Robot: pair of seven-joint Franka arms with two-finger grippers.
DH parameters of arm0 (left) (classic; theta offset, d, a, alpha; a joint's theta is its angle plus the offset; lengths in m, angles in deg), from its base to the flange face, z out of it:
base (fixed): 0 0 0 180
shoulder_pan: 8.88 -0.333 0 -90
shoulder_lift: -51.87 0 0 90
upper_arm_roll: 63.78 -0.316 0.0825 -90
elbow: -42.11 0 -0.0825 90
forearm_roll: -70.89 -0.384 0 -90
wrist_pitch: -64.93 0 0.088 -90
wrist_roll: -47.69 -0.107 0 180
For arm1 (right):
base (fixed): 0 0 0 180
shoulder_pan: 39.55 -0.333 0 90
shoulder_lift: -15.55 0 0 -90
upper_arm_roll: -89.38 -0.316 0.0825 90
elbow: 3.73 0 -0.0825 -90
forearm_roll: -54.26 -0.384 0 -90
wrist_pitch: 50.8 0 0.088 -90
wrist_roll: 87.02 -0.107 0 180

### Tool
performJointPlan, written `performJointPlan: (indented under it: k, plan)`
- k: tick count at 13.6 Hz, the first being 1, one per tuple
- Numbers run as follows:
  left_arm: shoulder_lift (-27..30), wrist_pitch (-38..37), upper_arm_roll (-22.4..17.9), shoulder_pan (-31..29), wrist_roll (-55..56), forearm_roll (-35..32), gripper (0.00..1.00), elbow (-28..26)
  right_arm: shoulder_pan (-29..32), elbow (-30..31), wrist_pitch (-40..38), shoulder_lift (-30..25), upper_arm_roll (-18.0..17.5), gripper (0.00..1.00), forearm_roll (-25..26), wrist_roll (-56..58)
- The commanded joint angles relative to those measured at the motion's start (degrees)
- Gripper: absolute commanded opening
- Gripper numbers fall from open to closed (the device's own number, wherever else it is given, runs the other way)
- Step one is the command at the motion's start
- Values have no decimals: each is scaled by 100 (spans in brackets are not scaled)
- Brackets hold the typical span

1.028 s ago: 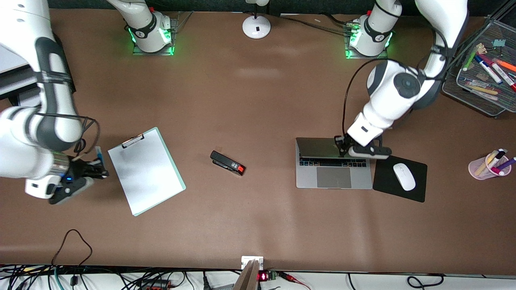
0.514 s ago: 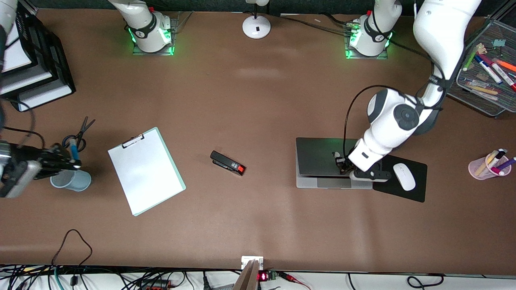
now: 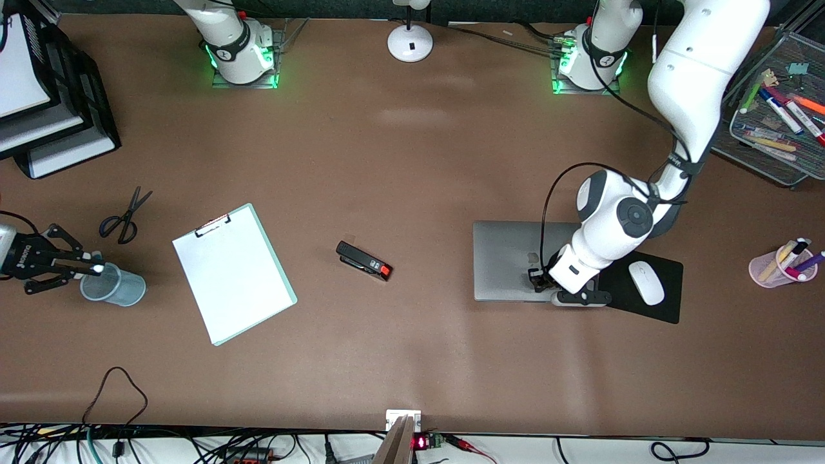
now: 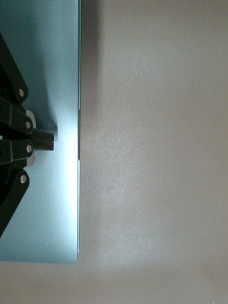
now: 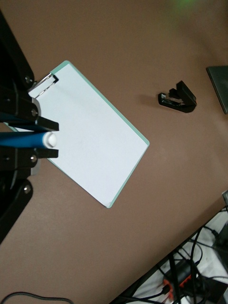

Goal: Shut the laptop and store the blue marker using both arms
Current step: 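Drop the marker into the cup while the left gripper lowers the lid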

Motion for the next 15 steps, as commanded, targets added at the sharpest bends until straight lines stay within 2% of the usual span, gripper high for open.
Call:
performJointPlan:
  k: [1,5,9,13,15]
  plan:
    - [-303,232,-100,138,52,-111,0,201,130,-126,38,145,-63,0,-479,867]
    - [-365,241,-188,217,114,-128,0,263,227,-126,434,154,-80,0,-542,1641]
    - [-138,102,-188,165,27,-215,0,228,446,-118,417,373,-63,0,-1095,2082]
    - [819,-1539,-127,156,8,-225,0,281,736,-109,347,742,-71,0,-1508,2442]
    - [1373,-2645,-118,147,-9,-225,0,272,807,-91,320,900,-89,0,-1553,2460]
